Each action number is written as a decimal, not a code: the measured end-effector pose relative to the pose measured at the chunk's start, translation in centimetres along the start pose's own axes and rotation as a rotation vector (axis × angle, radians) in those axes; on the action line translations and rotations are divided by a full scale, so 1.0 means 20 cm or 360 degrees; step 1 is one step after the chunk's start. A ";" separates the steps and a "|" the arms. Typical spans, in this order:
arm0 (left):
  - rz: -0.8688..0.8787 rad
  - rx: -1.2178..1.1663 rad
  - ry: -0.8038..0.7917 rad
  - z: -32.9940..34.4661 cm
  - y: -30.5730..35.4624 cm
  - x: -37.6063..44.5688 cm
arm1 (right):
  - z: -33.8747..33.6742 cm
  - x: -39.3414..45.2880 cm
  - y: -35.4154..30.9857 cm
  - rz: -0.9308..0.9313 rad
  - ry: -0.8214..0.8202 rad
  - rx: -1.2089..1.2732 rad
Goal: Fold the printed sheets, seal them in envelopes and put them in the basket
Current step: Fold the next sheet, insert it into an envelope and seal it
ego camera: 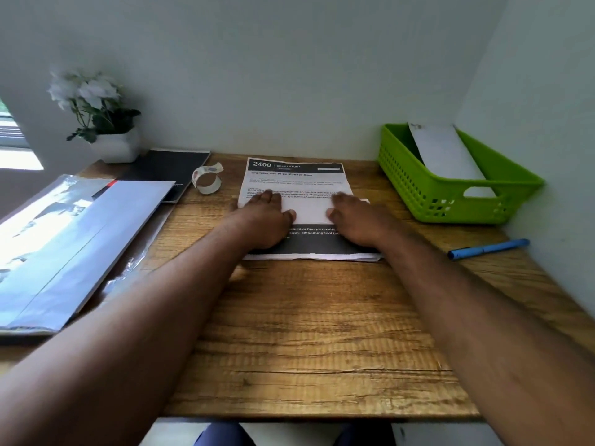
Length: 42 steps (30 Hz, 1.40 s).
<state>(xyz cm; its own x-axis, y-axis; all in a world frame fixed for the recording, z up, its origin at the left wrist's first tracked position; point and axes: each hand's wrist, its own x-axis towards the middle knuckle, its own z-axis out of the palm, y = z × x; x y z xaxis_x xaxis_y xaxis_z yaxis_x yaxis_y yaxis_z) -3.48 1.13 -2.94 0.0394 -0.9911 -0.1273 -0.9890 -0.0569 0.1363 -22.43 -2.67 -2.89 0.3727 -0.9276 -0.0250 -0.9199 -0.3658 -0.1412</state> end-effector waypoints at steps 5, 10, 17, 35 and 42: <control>-0.0187 0.0143 -0.0070 -0.03 -0.13 0.00 | -0.04 -0.02 0.16 0.0150 -0.0085 -0.0145; -0.0018 0.0203 0.0017 -0.05 -0.07 0.00 | -0.04 -0.02 0.13 0.0028 0.0001 -0.0138; 0.0118 -0.0141 0.0247 -0.06 -0.01 -0.02 | -0.05 0.01 0.10 -0.0156 -0.0062 0.0083; 0.0368 -0.0663 0.1202 -0.12 -0.04 -0.01 | -0.11 -0.02 0.04 -0.0332 0.1167 0.0060; 0.0257 -0.0514 0.0805 -0.07 -0.03 -0.03 | -0.08 -0.01 0.09 -0.0469 0.0823 0.0175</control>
<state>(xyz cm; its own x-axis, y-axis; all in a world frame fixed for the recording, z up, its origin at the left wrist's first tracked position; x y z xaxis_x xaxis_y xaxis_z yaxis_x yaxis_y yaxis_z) -2.71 1.67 -1.64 0.0336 -0.9201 0.3902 -0.8984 0.1433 0.4152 -24.31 -3.34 -1.58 0.4772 -0.7147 0.5113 -0.7585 -0.6288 -0.1710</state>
